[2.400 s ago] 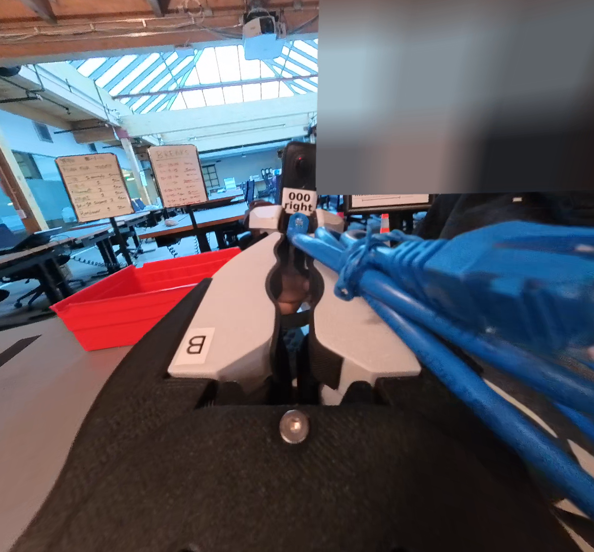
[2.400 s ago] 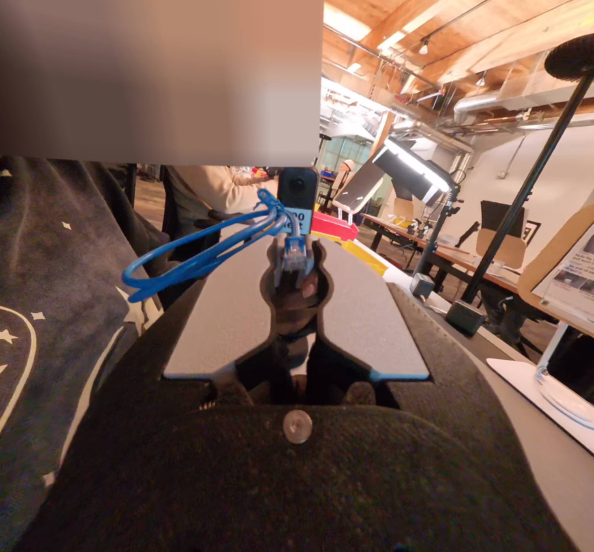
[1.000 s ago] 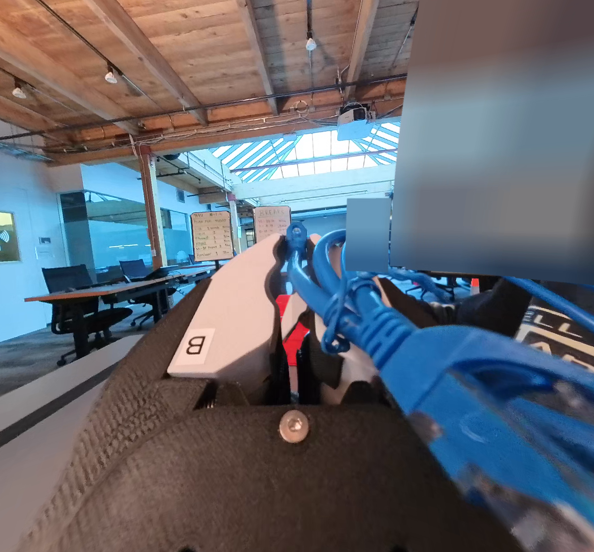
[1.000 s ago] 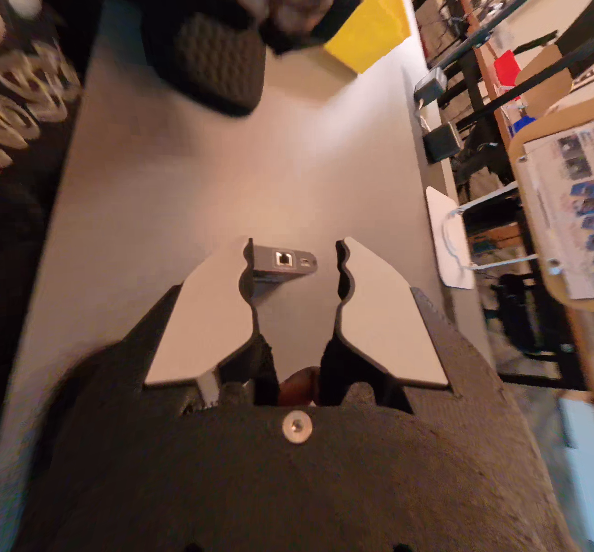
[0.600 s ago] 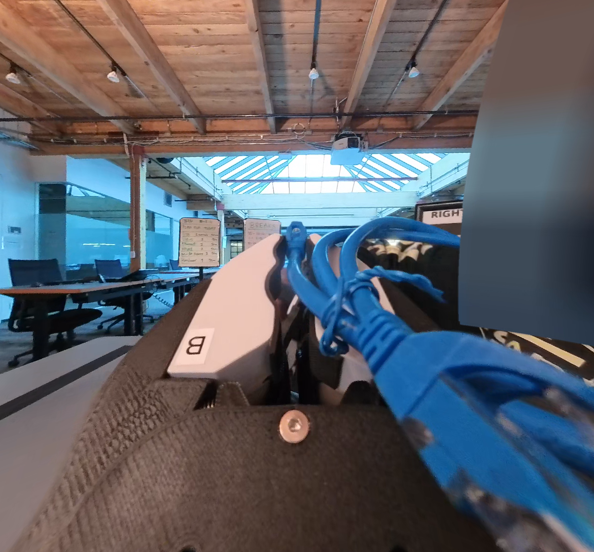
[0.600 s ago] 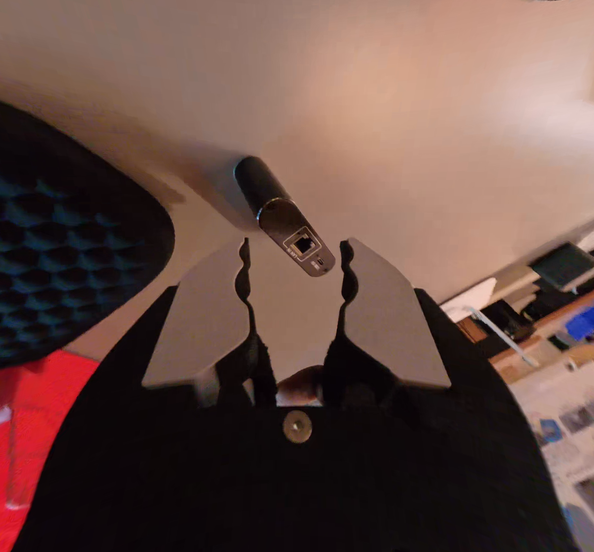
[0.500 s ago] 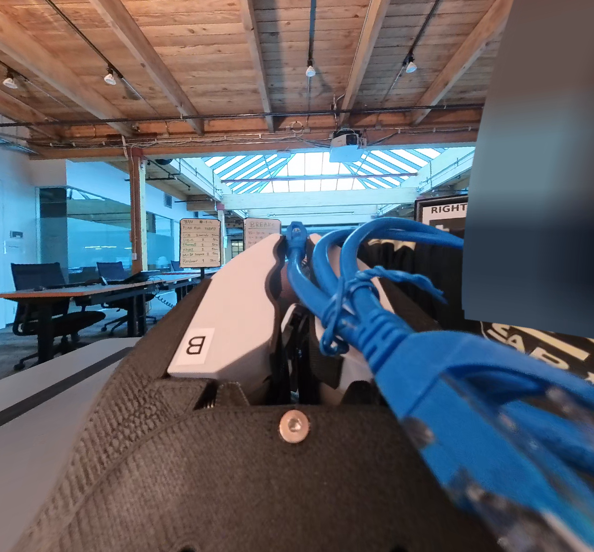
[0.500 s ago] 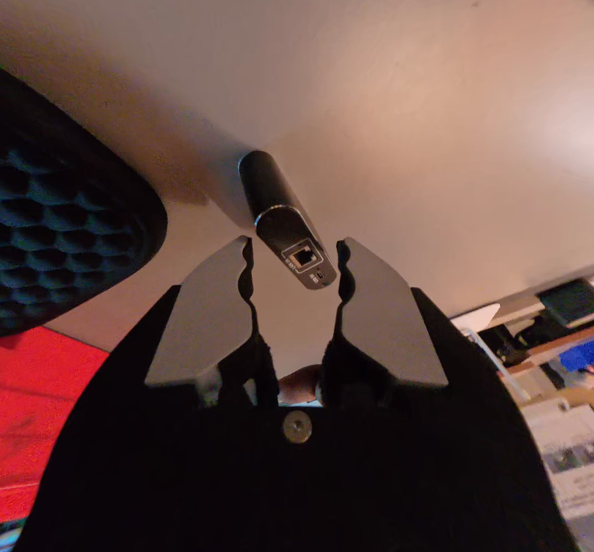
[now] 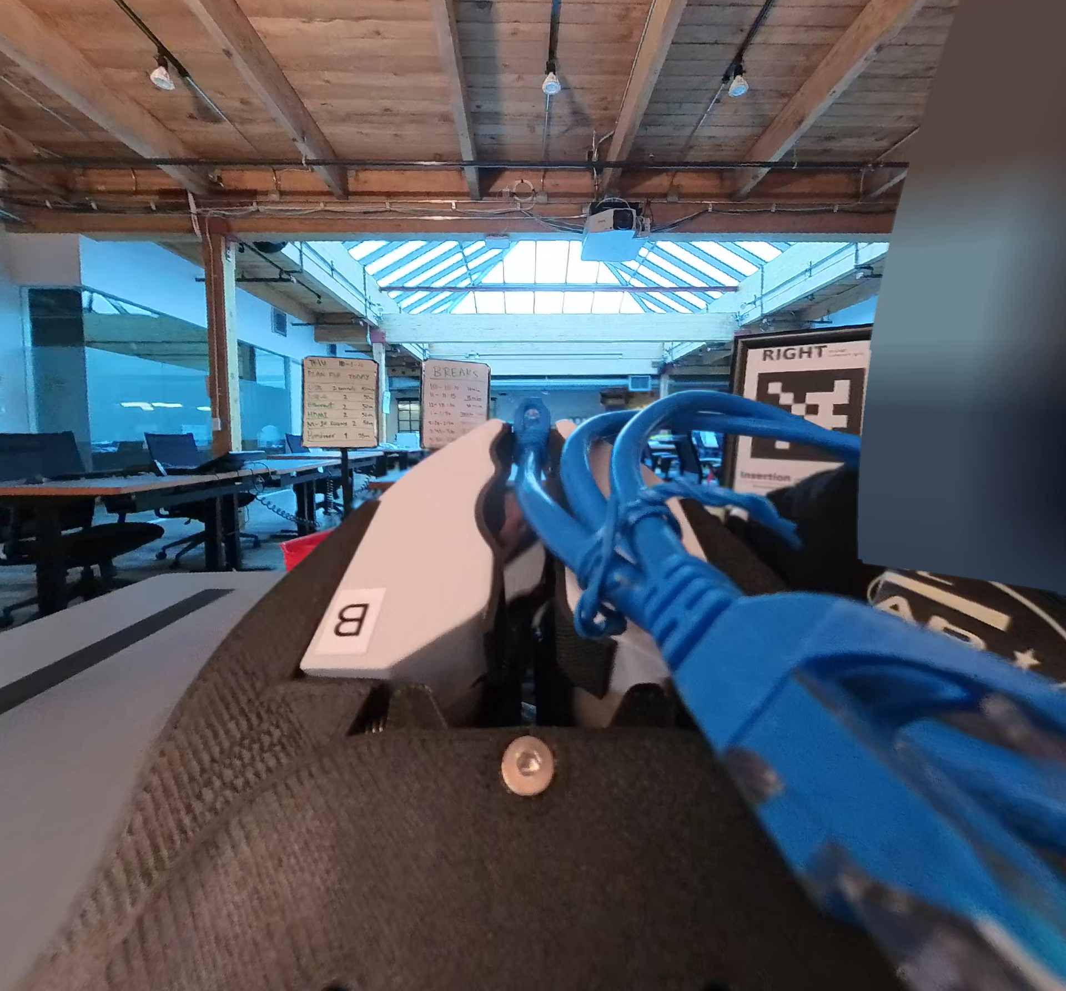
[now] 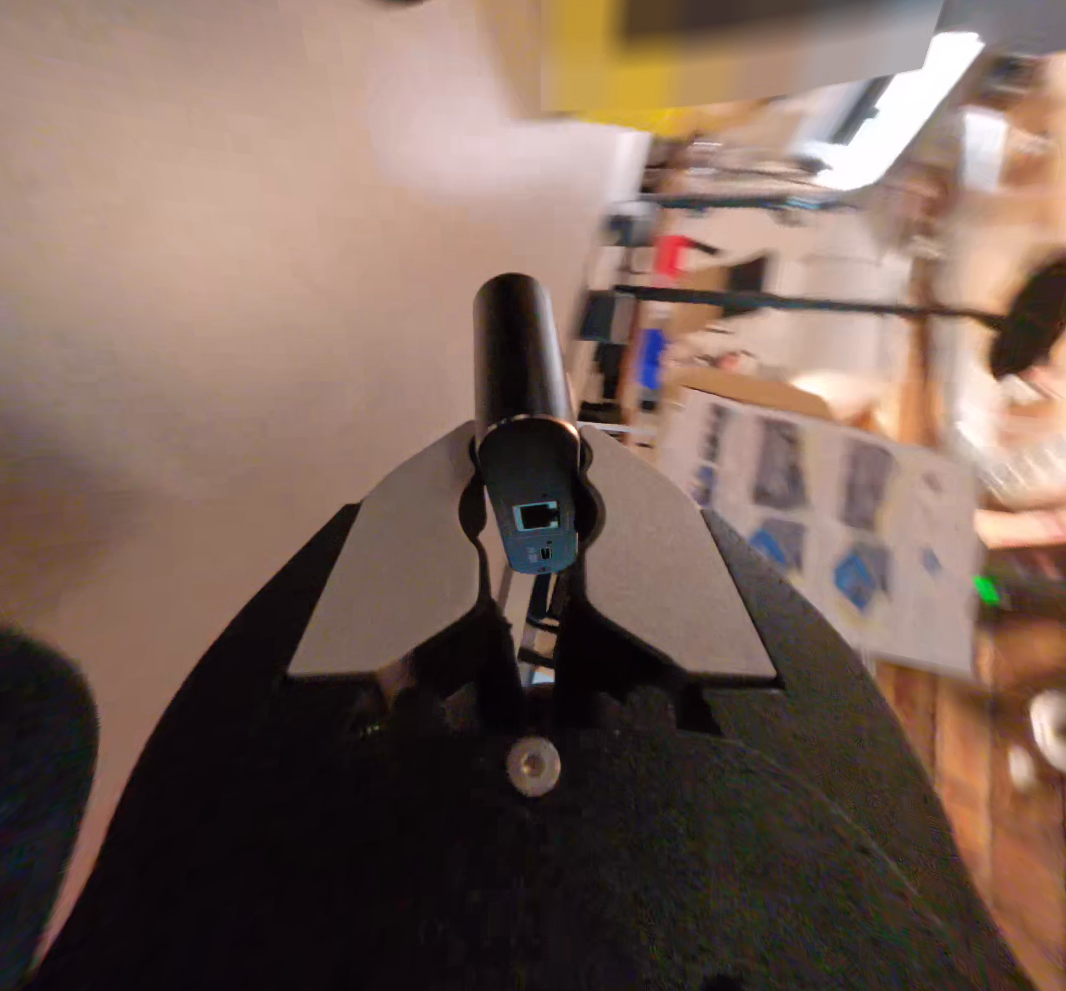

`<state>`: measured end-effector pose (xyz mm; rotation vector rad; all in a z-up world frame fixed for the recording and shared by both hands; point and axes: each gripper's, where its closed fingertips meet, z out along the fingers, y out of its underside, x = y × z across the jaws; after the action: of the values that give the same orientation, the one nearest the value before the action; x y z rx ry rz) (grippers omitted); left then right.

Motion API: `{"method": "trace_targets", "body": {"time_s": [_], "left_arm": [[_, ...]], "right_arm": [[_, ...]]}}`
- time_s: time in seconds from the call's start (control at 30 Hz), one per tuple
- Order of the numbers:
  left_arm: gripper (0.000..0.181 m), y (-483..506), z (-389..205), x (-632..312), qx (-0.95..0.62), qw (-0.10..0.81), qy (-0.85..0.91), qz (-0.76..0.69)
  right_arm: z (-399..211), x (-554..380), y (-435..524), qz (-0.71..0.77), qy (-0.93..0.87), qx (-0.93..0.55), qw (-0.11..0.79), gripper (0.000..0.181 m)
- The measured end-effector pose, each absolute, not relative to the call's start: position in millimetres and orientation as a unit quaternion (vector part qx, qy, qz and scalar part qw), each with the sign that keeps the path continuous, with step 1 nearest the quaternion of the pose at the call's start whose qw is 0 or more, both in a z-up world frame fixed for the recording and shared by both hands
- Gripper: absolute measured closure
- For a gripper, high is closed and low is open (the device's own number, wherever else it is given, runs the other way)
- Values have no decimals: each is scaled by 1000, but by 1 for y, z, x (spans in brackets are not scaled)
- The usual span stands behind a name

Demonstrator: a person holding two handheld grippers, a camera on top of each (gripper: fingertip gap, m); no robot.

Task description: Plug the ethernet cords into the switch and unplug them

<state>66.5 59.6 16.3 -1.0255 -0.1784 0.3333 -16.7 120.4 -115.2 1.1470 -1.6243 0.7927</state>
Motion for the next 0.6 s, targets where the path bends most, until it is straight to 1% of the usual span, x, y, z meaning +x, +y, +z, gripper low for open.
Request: {"method": "trace_targets", "body": {"time_s": [0.03, 0.13, 0.23, 0.3, 0.37, 0.47, 0.6], "left_arm": [[168, 63, 13, 66, -497, 851, -86, 146], [169, 81, -9, 63, -542, 827, -106, 107], [171, 104, -31, 69, -589, 796, -103, 88], [172, 117, -45, 71, -626, 769, -98, 91], [173, 126, -56, 73, -654, 746, -99, 85], [170, 134, -63, 79, -667, 735, -101, 66], [170, 134, -63, 79, -665, 737, -111, 59]], "right_arm": [[-94, -11, 126, 392, -648, 418, 502, 155], [-56, 13, 155, 549, -567, 315, 527, 156], [-58, 38, 173, 629, -522, 289, 498, 156], [-69, 41, 175, 632, -540, 281, 479, 156], [-72, 39, 174, 621, -546, 275, 491, 156], [-73, 44, 171, 632, -544, 280, 475, 156], [-82, 52, 165, 595, -537, 315, 508, 156]]}}
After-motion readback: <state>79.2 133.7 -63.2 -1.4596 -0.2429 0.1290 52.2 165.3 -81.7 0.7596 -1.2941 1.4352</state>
